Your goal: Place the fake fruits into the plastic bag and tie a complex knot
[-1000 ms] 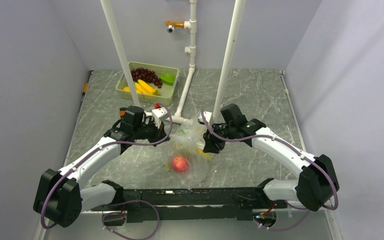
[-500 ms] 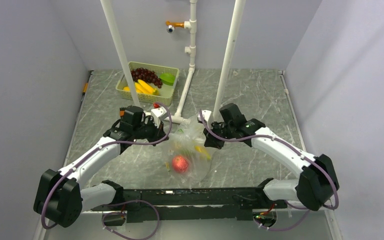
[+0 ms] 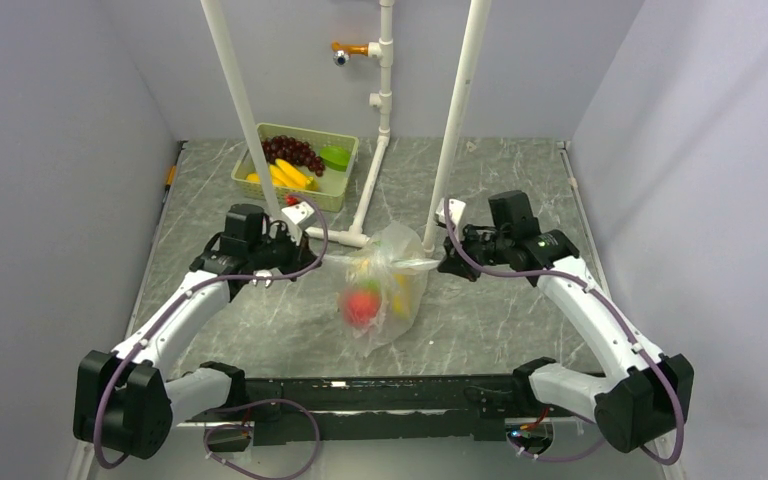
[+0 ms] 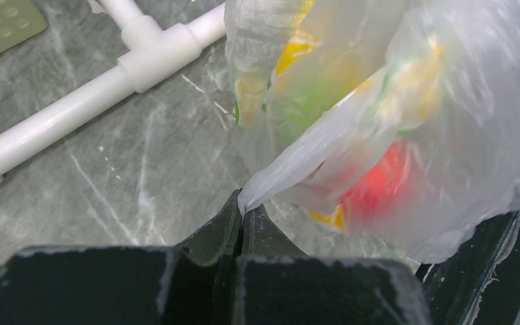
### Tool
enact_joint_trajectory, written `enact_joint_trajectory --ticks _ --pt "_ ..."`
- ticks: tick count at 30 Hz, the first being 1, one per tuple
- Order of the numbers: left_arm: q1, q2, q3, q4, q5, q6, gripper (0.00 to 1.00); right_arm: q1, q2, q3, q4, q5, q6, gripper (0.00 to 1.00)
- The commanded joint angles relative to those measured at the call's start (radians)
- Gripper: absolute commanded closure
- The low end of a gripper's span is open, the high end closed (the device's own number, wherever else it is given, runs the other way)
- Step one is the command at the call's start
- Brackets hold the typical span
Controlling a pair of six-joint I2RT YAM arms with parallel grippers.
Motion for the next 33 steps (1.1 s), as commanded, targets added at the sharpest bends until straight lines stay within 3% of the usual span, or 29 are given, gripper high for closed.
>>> enact_joint_trajectory --ticks 1,11,18,19,20,22,23,24,27,29,33 --pt "0.128 0.003 -0.021 -0.117 -0.208 0.130 1.00 -0.149 -0.076 -0.076 -0.188 0.104 -0.192 1.00" --pt "0.150 0.089 -0.048 -0.108 -0.243 0.219 1.00 -0.191 -0.115 -0.342 -0.062 0.185 -0.268 1.00" --pt "0.075 0.015 0.006 -0.233 0.088 0.396 1.00 -0.186 -0.129 -0.248 -0.126 0.010 -0.292 1.00" --pt "0.067 0.003 0.014 -0.252 0.121 0.425 0.99 -0.181 -0.126 -0.227 -0.136 -0.017 -0.292 0.90" --pt "0.064 -0.008 0.022 -0.262 0.144 0.444 0.89 -0.178 -0.121 -0.205 -0.156 -0.040 -0.300 0.68" --pt "0.059 -0.020 0.044 -0.293 0.179 0.489 0.55 -0.171 -0.109 -0.159 -0.182 -0.068 -0.294 0.28" --pt "0.054 -0.022 0.062 -0.321 0.186 0.521 0.44 -0.167 -0.108 -0.144 -0.179 -0.072 -0.282 0.11" --pt "0.049 -0.020 0.081 -0.342 0.183 0.550 0.37 -0.165 -0.111 -0.131 -0.175 -0.079 -0.276 0.02" --pt "0.041 -0.003 0.125 -0.409 0.166 0.656 0.24 -0.146 -0.113 -0.112 -0.139 -0.082 -0.238 0.00" --pt "0.034 0.016 0.153 -0.476 0.163 0.775 0.03 -0.098 -0.104 -0.111 -0.085 -0.034 -0.197 0.00" --pt "-0.013 0.043 0.148 -0.439 0.099 0.842 0.03 0.013 -0.069 -0.111 0.014 0.044 -0.159 0.02"
